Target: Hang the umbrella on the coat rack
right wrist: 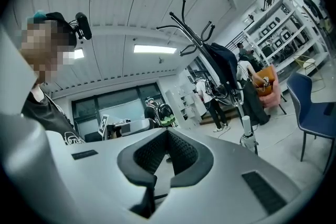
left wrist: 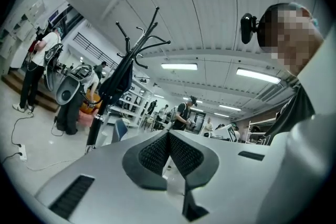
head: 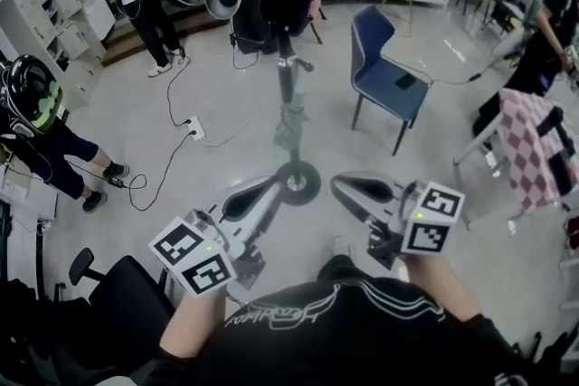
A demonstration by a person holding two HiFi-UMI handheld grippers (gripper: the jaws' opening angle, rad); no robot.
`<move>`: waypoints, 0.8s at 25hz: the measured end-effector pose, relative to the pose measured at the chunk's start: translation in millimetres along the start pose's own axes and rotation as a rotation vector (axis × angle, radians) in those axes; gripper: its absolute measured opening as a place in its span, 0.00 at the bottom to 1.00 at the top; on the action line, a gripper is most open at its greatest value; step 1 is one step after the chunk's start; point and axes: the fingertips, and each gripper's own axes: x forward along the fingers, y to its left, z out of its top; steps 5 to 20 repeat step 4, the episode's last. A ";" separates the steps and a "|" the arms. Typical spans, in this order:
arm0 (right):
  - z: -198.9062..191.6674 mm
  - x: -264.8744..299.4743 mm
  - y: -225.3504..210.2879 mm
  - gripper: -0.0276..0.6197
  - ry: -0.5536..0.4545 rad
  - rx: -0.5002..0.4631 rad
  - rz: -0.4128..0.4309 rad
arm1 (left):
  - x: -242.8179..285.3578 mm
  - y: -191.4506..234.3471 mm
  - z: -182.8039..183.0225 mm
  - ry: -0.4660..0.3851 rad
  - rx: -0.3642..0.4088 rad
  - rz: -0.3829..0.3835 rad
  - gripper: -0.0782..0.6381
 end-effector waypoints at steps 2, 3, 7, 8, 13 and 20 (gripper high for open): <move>-0.3 0.6 1.0 0.06 0.003 0.000 -0.001 | -1.6 1.5 -0.5 -0.008 -0.019 -0.005 0.11; -0.5 0.6 1.6 0.06 0.003 0.000 -0.001 | -2.2 2.1 -0.8 -0.011 -0.027 -0.008 0.11; -0.7 0.6 2.2 0.06 0.004 0.001 -0.002 | -2.7 2.6 -1.1 -0.014 -0.035 -0.011 0.11; -0.7 0.6 2.2 0.06 0.004 0.001 -0.002 | -2.7 2.6 -1.1 -0.014 -0.035 -0.011 0.11; -0.7 0.6 2.2 0.06 0.004 0.001 -0.002 | -2.7 2.6 -1.1 -0.014 -0.035 -0.011 0.11; -0.7 0.6 2.2 0.06 0.004 0.001 -0.002 | -2.7 2.6 -1.1 -0.014 -0.035 -0.011 0.11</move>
